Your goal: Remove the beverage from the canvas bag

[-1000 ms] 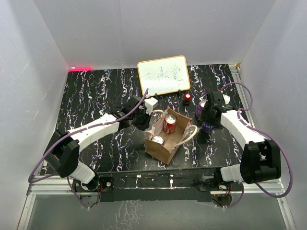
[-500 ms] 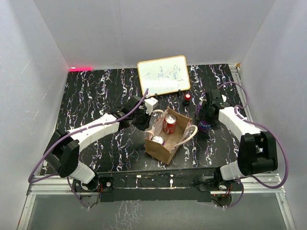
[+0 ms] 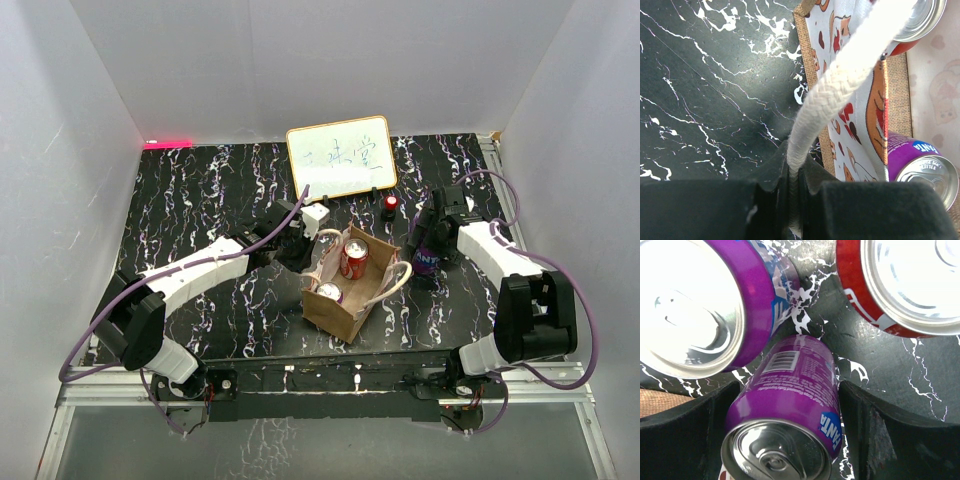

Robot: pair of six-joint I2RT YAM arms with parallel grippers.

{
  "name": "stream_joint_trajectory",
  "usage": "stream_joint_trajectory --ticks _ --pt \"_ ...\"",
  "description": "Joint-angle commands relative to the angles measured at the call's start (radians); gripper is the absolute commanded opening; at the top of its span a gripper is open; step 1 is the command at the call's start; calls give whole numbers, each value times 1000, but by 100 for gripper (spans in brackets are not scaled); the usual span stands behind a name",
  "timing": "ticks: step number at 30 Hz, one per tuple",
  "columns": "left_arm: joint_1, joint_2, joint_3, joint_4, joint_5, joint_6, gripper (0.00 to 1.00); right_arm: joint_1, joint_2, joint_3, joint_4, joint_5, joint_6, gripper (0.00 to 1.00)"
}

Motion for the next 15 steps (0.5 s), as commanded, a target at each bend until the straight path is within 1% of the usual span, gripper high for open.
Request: stream_joint_trajectory --ticks 1,5,11,15 --pt "-10 -13 30 -23 12 6 2 -8 -55 35 65 -20 -15 92" --pt "-10 -19 27 -20 9 5 1 -11 -103 43 26 -13 -20 94" --pt "-10 -21 30 -23 12 5 1 -11 -242 -1 10 35 -30 94" --pt "-10 -26 27 -18 11 4 1 -12 -333 8 1 40 -89 94"
